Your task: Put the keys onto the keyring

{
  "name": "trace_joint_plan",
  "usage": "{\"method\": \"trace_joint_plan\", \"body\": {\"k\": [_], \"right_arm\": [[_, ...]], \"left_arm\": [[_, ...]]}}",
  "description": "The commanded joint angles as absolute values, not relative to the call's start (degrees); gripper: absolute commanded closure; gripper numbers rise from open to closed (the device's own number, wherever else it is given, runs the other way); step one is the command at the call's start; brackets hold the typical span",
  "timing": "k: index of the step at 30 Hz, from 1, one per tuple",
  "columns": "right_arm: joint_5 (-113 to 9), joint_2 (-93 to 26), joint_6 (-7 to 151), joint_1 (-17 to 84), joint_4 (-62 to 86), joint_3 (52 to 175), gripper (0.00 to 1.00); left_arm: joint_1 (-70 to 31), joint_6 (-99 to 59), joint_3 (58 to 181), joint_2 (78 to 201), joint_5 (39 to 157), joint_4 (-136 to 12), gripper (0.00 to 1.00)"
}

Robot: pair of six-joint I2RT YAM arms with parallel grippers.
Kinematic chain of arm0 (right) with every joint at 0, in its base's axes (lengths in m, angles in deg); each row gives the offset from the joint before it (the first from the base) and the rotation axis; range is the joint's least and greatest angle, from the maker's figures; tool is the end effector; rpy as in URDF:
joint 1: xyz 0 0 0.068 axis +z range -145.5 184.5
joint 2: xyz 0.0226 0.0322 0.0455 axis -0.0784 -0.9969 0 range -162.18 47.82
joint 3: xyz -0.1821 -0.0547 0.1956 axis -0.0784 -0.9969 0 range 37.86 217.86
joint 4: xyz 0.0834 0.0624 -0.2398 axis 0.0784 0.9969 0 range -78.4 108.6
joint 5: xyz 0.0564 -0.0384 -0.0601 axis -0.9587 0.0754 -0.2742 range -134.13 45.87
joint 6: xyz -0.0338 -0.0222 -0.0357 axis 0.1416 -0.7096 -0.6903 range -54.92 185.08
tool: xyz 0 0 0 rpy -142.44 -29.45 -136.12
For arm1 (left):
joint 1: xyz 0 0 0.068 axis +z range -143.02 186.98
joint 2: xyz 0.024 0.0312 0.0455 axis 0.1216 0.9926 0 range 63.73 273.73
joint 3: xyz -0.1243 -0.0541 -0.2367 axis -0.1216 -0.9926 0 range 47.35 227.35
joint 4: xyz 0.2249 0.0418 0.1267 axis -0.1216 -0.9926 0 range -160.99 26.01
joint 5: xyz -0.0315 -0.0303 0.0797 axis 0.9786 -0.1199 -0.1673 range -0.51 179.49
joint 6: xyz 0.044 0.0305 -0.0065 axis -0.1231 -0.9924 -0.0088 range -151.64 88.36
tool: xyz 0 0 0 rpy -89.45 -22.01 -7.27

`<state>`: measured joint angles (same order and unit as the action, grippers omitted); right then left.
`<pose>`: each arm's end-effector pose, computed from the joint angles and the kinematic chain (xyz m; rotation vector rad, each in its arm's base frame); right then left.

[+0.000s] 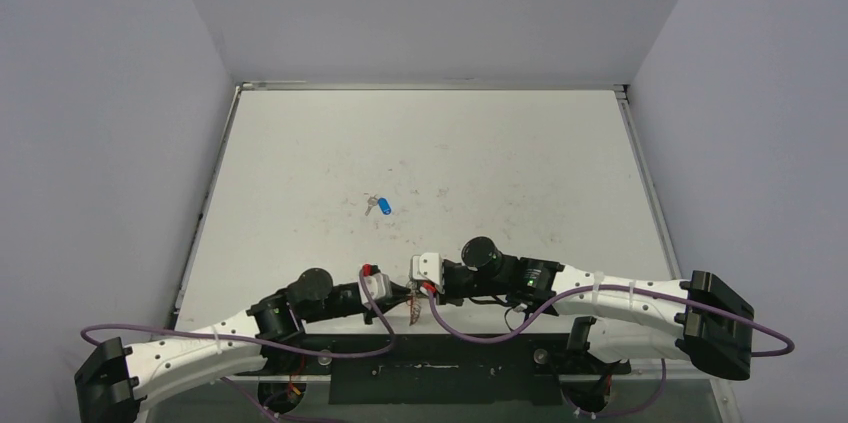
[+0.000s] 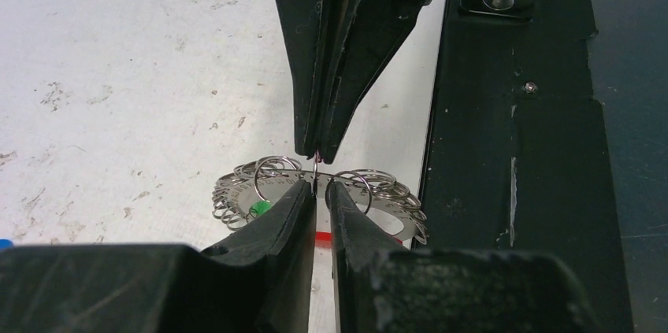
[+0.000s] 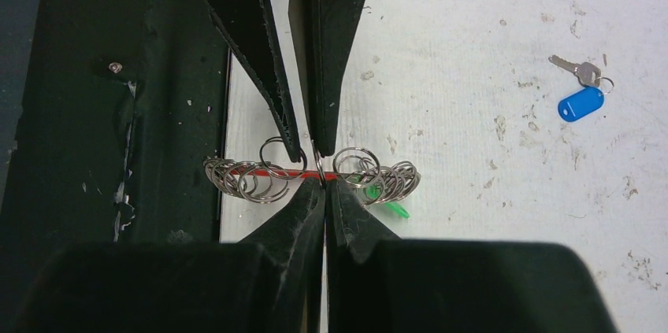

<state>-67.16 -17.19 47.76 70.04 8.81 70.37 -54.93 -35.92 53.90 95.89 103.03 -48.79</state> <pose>0.0867 0.2243 0.2187 -1.6248 1.4539 0.9163 0.0634 -0.1365 0.1826 1.1539 1.4378 -0.9277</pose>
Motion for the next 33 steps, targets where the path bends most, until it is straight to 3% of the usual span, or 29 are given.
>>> {"method": "trace_joint_plan", "body": {"k": [1,6,12,25,30,33], "right_arm": [[-68.44,-15.30,48.18,69.39,6.08,72.56,1.00],[-70.11,-15.24,48.70,69.16,5.25,72.23,1.00],[-72.35,-15.36,49.67,68.94,4.10,72.26,1.00],[-72.68,-14.69,50.66,68.52,3.89,72.43,1.00],[-73.32,-14.08,51.25,68.20,2.75,71.85,1.00],[-73.40,-13.96,51.45,68.13,2.54,71.79,1.00]], "left_arm": [[-55.72,-36.18,55.57,94.75,102.60,-44.61,0.90],[-55.87,-35.44,54.85,91.15,99.79,-45.93,0.94],[-56.03,-35.06,54.21,88.83,98.89,-46.14,0.82],[-56.56,-36.21,54.84,93.62,99.77,-45.14,0.82],[-56.78,-36.21,54.33,93.11,99.46,-44.45,0.87],[-56.85,-36.38,54.50,93.11,99.35,-44.83,0.95]]}}
